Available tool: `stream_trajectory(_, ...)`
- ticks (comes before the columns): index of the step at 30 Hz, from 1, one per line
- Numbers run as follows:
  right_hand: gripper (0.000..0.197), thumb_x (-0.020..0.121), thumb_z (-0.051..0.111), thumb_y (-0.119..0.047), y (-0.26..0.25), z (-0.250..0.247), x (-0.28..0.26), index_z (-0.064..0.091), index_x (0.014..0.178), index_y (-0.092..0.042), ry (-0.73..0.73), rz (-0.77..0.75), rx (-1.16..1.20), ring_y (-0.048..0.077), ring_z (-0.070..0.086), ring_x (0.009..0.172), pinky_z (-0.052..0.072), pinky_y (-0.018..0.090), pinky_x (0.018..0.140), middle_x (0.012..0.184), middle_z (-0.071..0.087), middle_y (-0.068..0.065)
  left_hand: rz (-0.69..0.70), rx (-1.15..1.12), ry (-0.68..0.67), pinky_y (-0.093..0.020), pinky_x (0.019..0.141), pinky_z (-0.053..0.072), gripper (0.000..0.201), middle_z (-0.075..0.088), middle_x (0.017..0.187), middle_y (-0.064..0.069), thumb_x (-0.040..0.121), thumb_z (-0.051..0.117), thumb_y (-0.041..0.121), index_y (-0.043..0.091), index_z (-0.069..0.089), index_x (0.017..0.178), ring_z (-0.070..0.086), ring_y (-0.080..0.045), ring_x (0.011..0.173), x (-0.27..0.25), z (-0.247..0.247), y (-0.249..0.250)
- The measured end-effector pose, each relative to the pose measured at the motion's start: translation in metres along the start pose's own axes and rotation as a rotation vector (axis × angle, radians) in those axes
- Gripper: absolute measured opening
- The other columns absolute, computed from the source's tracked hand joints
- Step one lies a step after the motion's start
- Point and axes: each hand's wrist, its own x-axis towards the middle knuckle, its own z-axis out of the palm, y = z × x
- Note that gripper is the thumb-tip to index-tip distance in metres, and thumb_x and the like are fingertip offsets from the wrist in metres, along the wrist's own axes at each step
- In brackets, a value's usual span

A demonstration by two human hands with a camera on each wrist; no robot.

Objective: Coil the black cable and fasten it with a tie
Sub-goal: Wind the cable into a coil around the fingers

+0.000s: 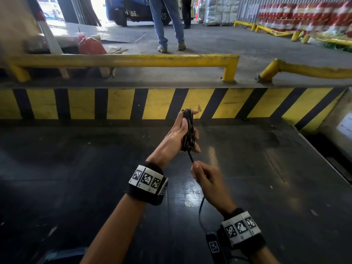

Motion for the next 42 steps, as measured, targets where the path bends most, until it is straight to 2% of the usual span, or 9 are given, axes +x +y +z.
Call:
stream_trajectory(8,0.035,0.105,0.053,-0.026,0.002,-0.017,-0.013,0.061,0.071,-0.022,-0.151,0.072,-0.246,0.006,0.056,0.053,0.042,0.017,0.057,0.055,0.056,-0.011,-0.109,0.396,0.092,-0.051,0.093,0.055,0.051,0.070,0.084,-0.018,0.100,0.024,0.059,0.040,0.039,0.145,0.074,-0.031,0.077,0.007,0.004,-0.058)
stream_trajectory(12,0.034,0.101,0.061,-0.023,-0.013,-0.038,-0.017,0.065,0.067,-0.026,-0.187,0.117,-0.310,0.003,0.052,0.048,0.038,0.015,0.055,0.049,0.056,-0.011,-0.258,0.799,0.033,-0.045,0.096,0.049,0.044,0.070,0.124,-0.020,0.107,0.024,0.049,0.037,0.037,0.148,0.067,-0.041,0.108,0.003,0.000,-0.081)
stream_trajectory(15,0.032,0.102,0.060,-0.021,-0.035,-0.073,-0.011,0.066,0.071,-0.021,-0.117,0.048,-0.324,0.001,0.045,0.050,0.036,0.017,0.052,0.055,0.052,-0.008,-0.381,0.885,-0.070,-0.040,0.089,0.045,0.038,0.070,0.114,-0.019,0.110,0.023,0.044,0.031,0.039,0.141,0.068,-0.042,0.105,-0.011,-0.007,-0.082)
stream_trajectory(18,0.033,0.105,0.053,-0.020,-0.055,-0.106,0.002,0.063,0.074,-0.013,-0.051,0.003,-0.342,0.001,0.039,0.050,0.030,0.013,0.051,0.059,0.048,-0.007,-0.371,0.666,-0.179,-0.037,0.089,0.052,0.036,0.071,0.088,-0.011,0.109,0.023,0.047,0.048,0.043,0.139,0.075,-0.023,0.079,-0.032,-0.004,-0.072)
stream_trajectory(20,0.034,0.106,0.050,-0.020,-0.062,-0.114,0.012,0.060,0.077,-0.006,-0.032,0.017,-0.319,0.002,0.038,0.051,0.032,0.011,0.051,0.062,0.047,-0.001,-0.330,0.539,-0.242,-0.031,0.080,0.052,0.034,0.073,0.091,-0.015,0.109,0.024,0.047,0.053,0.045,0.136,0.071,-0.013,0.074,-0.041,0.005,-0.066)
stream_trajectory(28,0.028,0.107,0.049,-0.023,-0.035,-0.096,0.038,0.070,0.098,-0.007,0.073,0.128,-0.058,0.005,0.036,0.054,0.030,0.014,0.048,0.068,0.042,0.004,-0.320,-0.056,-0.485,-0.036,0.073,0.051,0.043,0.057,0.101,-0.017,0.109,0.023,0.045,0.032,0.041,0.146,0.062,-0.028,0.071,-0.058,0.039,-0.035)
stream_trajectory(35,0.021,0.095,0.061,-0.032,-0.006,-0.054,0.009,0.077,0.097,-0.018,0.159,0.251,0.298,0.021,0.050,0.062,0.041,0.028,0.059,0.084,0.061,0.020,-0.232,-0.432,-0.414,-0.037,0.065,0.052,0.053,0.054,0.098,-0.020,0.106,0.020,0.047,0.025,0.036,0.152,0.059,-0.026,0.062,-0.058,0.037,-0.031)
stream_trajectory(38,0.023,0.097,0.061,-0.024,-0.002,-0.037,-0.004,0.075,0.099,-0.005,0.196,0.239,0.314,0.007,0.047,0.055,0.039,0.025,0.057,0.066,0.061,0.005,-0.214,-0.573,-0.342,-0.035,0.065,0.055,0.053,0.055,0.097,-0.018,0.107,0.017,0.044,0.025,0.038,0.151,0.061,-0.022,0.062,-0.055,0.031,-0.034)
stream_trajectory(42,0.015,0.098,0.064,-0.011,0.001,-0.019,-0.015,0.078,0.094,-0.010,0.209,0.203,0.301,0.021,0.062,0.079,0.051,0.036,0.076,0.084,0.072,0.015,-0.183,-0.689,-0.269,-0.034,0.066,0.053,0.052,0.054,0.094,-0.017,0.108,0.014,0.043,0.027,0.042,0.149,0.059,-0.021,0.061,-0.054,0.029,-0.039)
